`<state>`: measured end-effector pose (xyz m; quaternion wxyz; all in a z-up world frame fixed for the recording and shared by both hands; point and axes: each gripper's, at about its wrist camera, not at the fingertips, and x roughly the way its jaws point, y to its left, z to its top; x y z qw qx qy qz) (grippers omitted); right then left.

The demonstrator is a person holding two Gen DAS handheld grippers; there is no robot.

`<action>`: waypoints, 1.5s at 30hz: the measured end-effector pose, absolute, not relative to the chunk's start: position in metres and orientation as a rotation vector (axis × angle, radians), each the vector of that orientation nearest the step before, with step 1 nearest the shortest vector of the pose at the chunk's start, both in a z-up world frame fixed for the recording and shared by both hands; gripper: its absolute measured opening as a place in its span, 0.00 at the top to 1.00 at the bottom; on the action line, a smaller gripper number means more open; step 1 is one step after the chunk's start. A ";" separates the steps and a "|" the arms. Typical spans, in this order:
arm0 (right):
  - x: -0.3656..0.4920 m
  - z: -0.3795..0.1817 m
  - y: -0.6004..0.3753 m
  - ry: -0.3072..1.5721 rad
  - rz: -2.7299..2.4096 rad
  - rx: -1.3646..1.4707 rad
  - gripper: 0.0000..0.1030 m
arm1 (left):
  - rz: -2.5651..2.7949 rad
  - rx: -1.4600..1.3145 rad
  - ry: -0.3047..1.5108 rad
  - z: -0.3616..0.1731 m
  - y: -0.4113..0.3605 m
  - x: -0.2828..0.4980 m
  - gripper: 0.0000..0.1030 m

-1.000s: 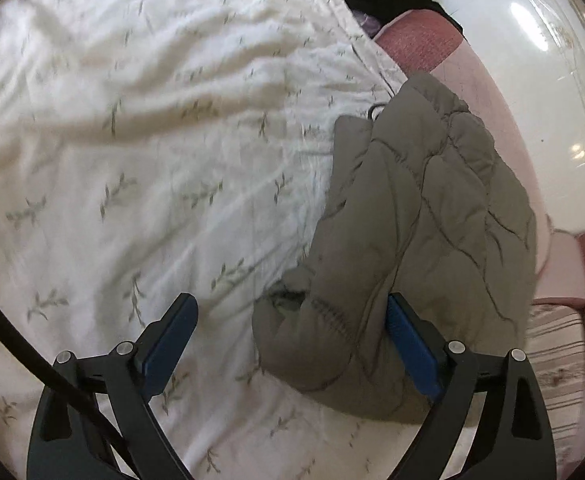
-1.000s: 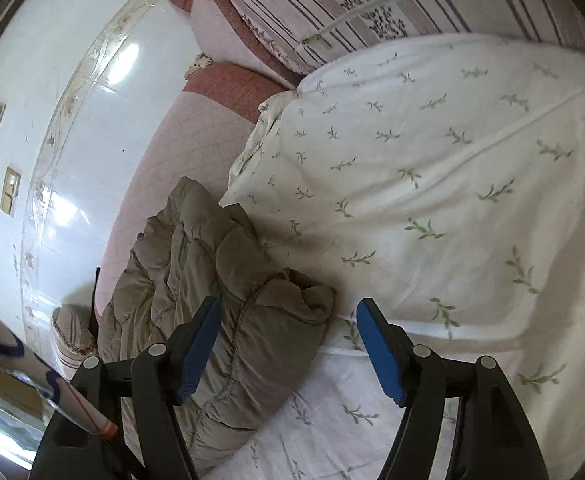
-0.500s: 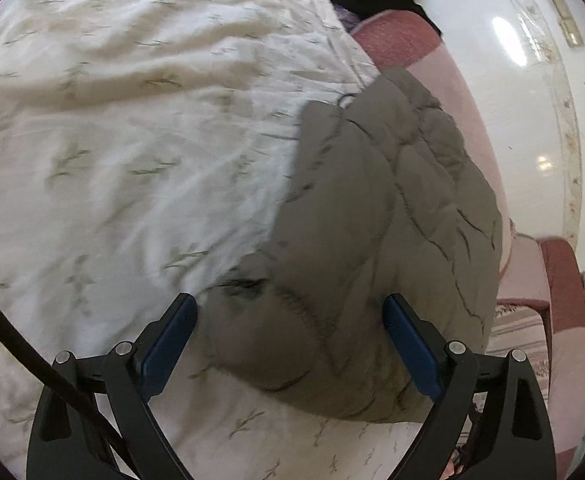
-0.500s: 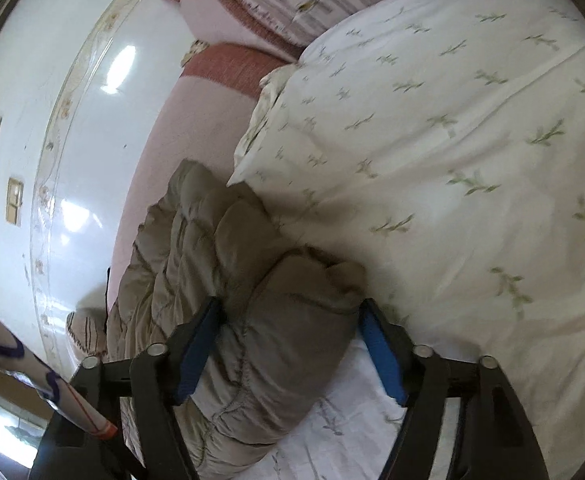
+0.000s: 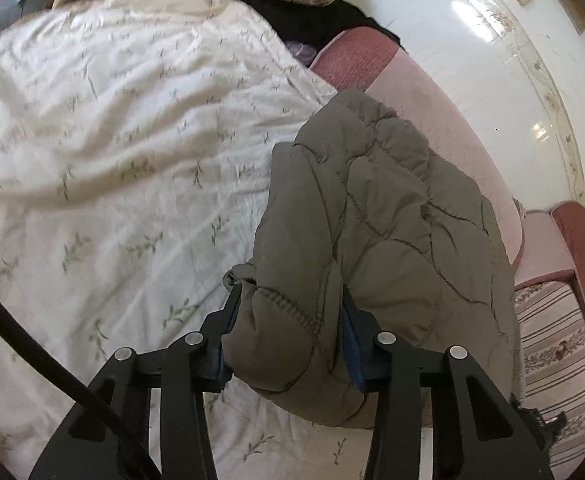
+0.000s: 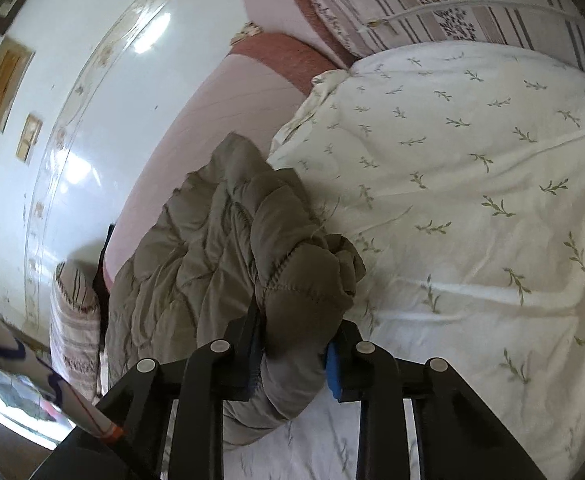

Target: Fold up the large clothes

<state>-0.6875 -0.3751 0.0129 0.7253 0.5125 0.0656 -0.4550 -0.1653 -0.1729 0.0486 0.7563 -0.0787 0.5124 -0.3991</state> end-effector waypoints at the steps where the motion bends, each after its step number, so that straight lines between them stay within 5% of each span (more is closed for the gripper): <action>1: -0.687 0.016 -0.372 0.156 -1.000 1.121 0.74 | -0.870 -0.167 1.108 0.052 -0.171 -0.167 0.60; 18: -0.712 0.055 -0.273 0.353 -0.834 1.097 0.74 | -0.815 -0.095 1.019 0.100 -0.061 -0.222 0.63; 25: -0.747 0.006 -0.284 0.372 -0.875 1.388 0.44 | -0.693 -0.168 1.132 0.074 -0.037 -0.210 0.46; 30: -0.779 0.005 -0.284 0.250 -0.976 1.511 0.41 | -0.589 -0.202 1.005 0.096 -0.027 -0.204 0.46; 37: -0.737 0.069 -0.276 0.235 -1.069 1.106 0.42 | -0.763 0.058 0.766 0.126 -0.102 -0.255 0.43; 45: -0.565 0.072 -0.273 0.451 -0.907 0.674 0.71 | -0.981 0.333 0.657 0.102 -0.206 -0.328 0.39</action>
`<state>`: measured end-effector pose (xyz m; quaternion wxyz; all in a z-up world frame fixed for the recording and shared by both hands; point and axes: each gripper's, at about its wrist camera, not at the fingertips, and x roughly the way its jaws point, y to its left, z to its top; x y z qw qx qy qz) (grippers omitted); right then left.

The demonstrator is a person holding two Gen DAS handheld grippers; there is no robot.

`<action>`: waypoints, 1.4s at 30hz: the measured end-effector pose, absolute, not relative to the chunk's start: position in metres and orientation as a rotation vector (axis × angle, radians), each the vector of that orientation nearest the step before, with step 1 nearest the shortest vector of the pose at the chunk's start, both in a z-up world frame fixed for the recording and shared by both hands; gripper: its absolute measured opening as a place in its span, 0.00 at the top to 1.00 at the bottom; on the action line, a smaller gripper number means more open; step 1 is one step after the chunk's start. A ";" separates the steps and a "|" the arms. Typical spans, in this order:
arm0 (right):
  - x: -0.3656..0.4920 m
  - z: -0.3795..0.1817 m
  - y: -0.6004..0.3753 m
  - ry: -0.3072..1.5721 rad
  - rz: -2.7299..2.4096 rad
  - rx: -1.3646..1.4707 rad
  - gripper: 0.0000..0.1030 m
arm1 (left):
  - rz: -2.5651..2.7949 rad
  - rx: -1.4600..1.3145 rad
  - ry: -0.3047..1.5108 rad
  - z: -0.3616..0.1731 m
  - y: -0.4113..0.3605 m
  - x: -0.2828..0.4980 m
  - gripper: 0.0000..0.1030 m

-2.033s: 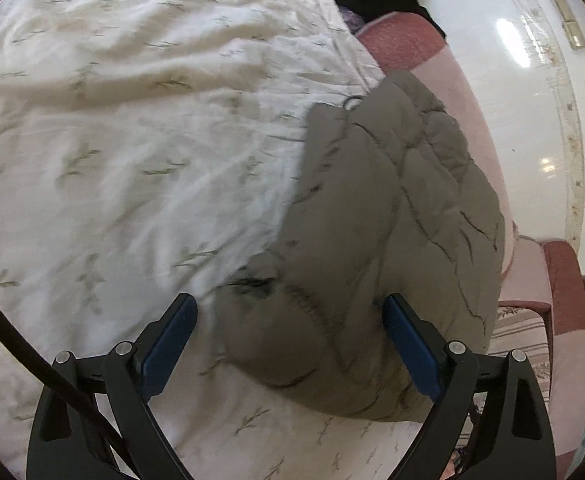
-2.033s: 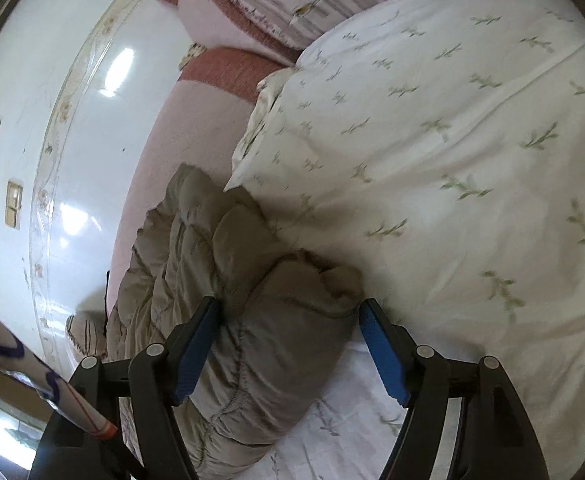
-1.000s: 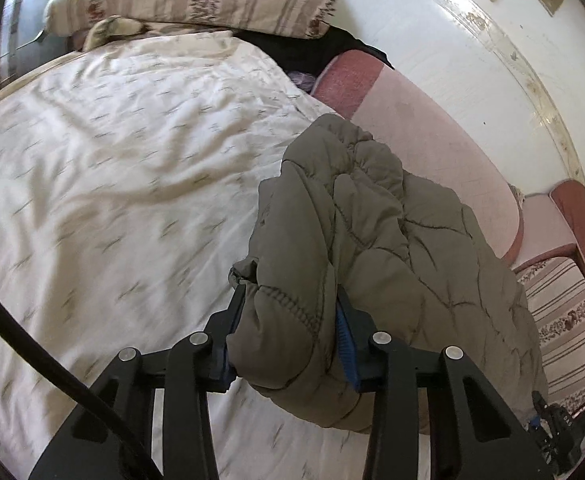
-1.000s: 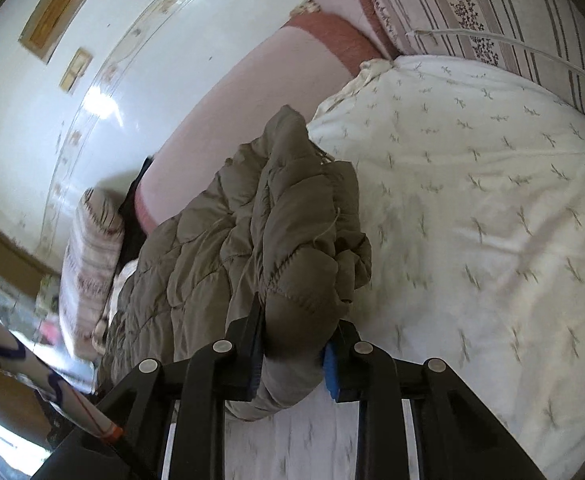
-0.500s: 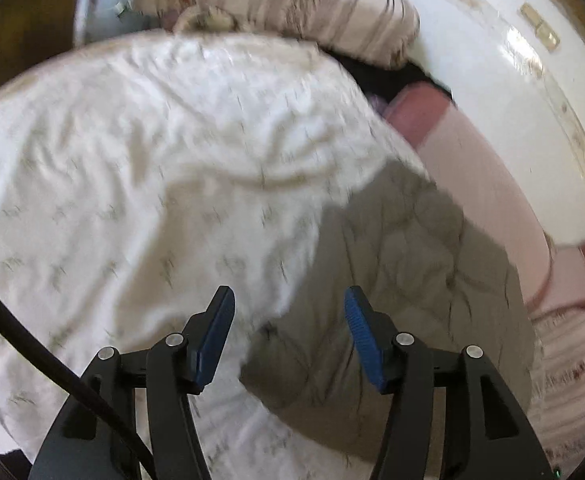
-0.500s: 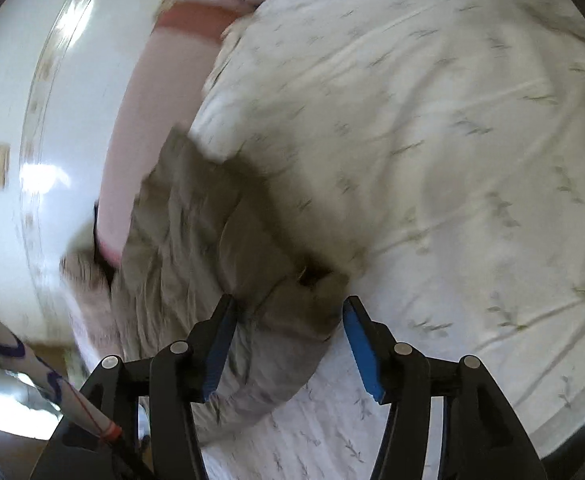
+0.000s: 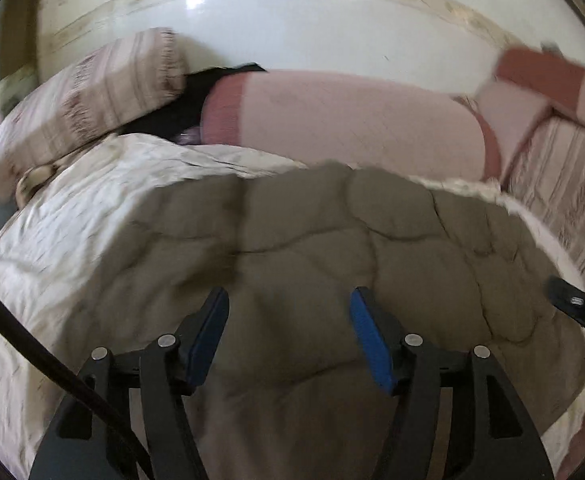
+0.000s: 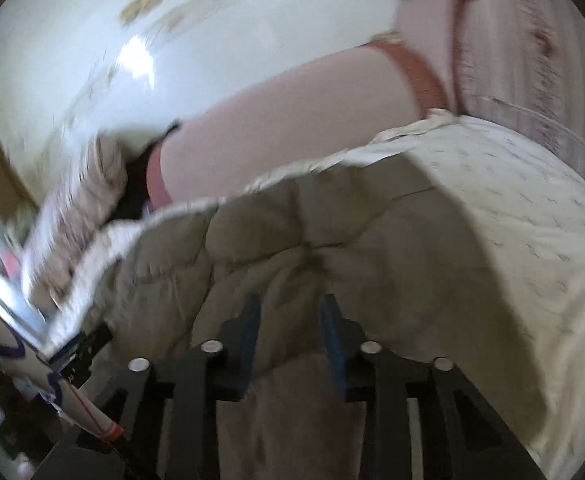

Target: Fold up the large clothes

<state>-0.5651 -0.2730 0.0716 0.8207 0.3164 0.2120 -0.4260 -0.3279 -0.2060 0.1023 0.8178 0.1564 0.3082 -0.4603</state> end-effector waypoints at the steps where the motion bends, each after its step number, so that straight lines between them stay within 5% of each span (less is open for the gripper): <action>1: -0.556 0.068 -0.274 0.470 -0.914 0.649 0.70 | -0.952 0.343 0.644 0.095 -0.213 -0.327 0.38; 7: -0.534 0.041 -0.287 0.569 -0.947 0.600 0.70 | -0.903 0.376 0.693 0.067 -0.227 -0.307 0.21; 18: -0.517 0.028 -0.287 0.626 -0.997 0.495 0.70 | -0.864 0.412 0.605 0.055 -0.235 -0.318 0.21; 24: -0.532 0.059 -0.283 0.481 -0.979 0.536 0.70 | -0.850 0.410 0.583 0.055 -0.234 -0.320 0.20; 26: -0.534 0.070 -0.286 0.450 -1.037 0.506 0.59 | -0.846 0.412 0.574 0.055 -0.233 -0.323 0.20; 29: -0.543 0.068 -0.307 0.442 -1.119 0.550 0.56 | -0.845 0.411 0.563 0.055 -0.231 -0.325 0.20; 42: -0.539 0.023 -0.342 0.607 -1.166 0.655 0.55 | -0.844 0.424 0.545 0.054 -0.234 -0.330 0.19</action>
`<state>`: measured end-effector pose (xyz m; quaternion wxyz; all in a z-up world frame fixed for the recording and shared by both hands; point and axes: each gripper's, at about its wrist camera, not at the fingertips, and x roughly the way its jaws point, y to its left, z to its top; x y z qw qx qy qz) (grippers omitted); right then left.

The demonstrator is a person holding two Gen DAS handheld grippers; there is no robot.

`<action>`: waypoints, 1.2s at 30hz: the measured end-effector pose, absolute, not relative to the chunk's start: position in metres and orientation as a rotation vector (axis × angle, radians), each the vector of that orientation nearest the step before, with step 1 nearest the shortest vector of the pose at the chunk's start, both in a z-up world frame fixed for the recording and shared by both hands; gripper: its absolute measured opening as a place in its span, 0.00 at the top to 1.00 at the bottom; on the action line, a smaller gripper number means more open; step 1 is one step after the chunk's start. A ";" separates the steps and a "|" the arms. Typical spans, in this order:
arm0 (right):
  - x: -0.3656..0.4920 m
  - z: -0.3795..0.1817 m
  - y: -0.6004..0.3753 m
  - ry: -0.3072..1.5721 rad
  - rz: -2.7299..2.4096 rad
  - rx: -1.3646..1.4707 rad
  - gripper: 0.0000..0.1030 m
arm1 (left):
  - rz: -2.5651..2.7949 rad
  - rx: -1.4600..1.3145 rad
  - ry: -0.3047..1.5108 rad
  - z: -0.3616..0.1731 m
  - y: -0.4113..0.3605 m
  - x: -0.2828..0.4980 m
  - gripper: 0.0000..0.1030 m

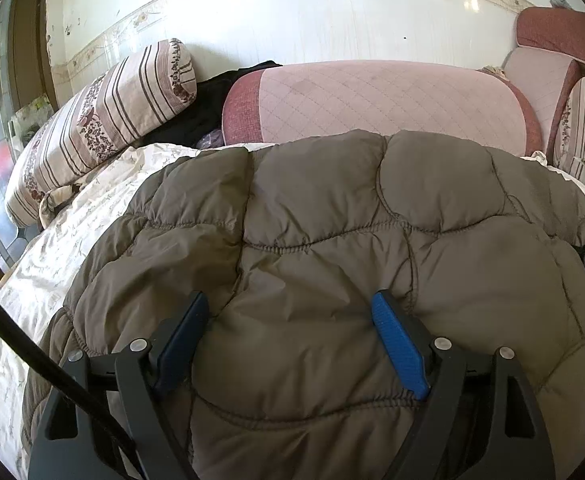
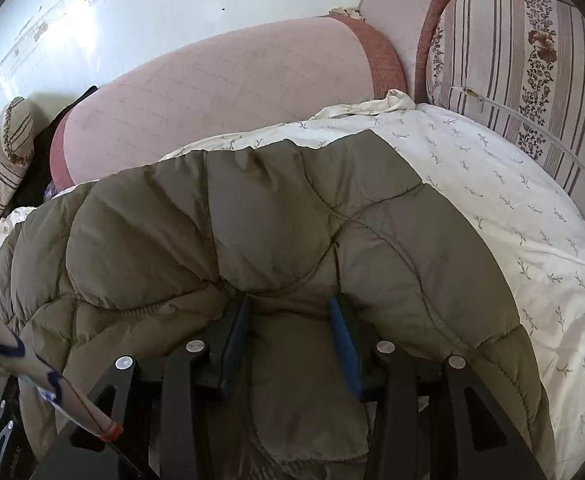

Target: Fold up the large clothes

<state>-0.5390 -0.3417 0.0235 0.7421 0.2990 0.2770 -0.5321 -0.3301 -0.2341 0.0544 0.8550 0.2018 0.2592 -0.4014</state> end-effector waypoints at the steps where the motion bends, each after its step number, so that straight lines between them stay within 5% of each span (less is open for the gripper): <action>1: -0.538 0.025 -0.340 0.601 -1.168 0.652 0.55 | -0.843 0.424 0.545 0.055 -0.234 -0.329 0.19; 10: -0.536 0.059 -0.291 0.514 -1.115 0.541 0.55 | -0.844 0.415 0.558 0.054 -0.236 -0.330 0.19; 22: -0.492 0.035 -0.262 0.669 -1.059 0.378 0.49 | -0.844 0.418 0.559 0.055 -0.235 -0.328 0.18; 36: -0.541 0.077 -0.248 0.561 -1.083 0.444 0.49 | -0.847 0.370 0.540 0.081 -0.204 -0.330 0.18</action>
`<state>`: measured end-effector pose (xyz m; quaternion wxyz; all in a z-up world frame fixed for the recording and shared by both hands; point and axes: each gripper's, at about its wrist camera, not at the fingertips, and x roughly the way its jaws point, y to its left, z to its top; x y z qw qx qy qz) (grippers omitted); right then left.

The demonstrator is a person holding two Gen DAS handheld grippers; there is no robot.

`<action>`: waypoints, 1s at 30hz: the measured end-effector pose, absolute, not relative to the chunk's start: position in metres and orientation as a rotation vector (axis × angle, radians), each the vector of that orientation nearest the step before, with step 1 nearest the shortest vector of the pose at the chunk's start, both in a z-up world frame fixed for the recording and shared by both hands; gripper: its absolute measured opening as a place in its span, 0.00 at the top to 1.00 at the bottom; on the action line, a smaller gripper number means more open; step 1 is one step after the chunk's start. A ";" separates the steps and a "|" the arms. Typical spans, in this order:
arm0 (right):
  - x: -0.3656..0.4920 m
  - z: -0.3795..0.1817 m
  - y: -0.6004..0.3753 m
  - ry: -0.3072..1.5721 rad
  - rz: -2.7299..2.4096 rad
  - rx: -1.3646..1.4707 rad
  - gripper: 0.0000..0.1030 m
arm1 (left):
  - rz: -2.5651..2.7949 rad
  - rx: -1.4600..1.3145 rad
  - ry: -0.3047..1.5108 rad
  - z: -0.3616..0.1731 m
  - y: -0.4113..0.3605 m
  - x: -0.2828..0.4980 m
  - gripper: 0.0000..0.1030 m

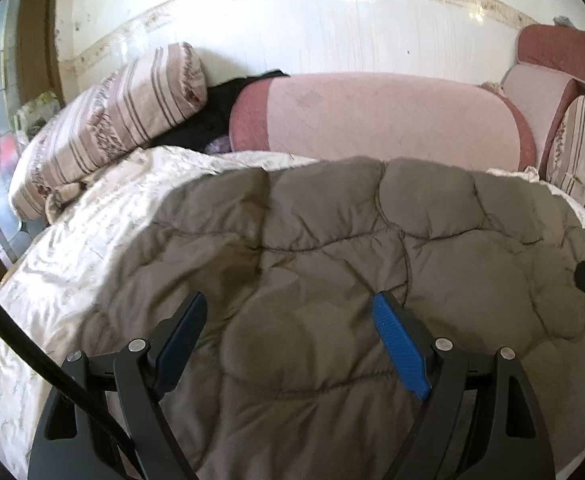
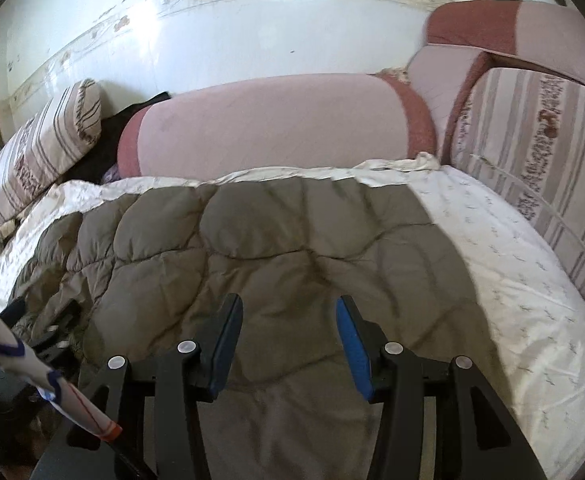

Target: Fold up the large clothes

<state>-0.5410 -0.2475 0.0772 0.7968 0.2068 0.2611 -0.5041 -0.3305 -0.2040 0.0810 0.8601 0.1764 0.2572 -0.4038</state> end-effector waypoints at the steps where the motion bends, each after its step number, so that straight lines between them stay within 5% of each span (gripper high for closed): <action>1: -0.546 0.079 -0.246 0.552 -1.092 0.450 0.49 | -0.842 0.365 0.533 0.085 -0.199 -0.332 0.18; 10: -0.617 0.081 -0.205 0.487 -1.161 0.533 0.47 | -0.704 0.282 0.601 0.111 -0.097 -0.306 0.18; 19: -0.633 0.051 -0.205 0.571 -1.191 0.588 0.47 | -0.675 0.340 0.801 0.051 -0.066 -0.272 0.16; 26: -0.615 0.024 -0.217 0.684 -1.214 0.548 0.43 | -0.631 0.372 0.718 0.046 -0.072 -0.287 0.14; 30: -0.616 0.045 -0.188 0.593 -1.269 0.380 0.43 | -0.587 0.371 0.582 0.061 -0.065 -0.313 0.14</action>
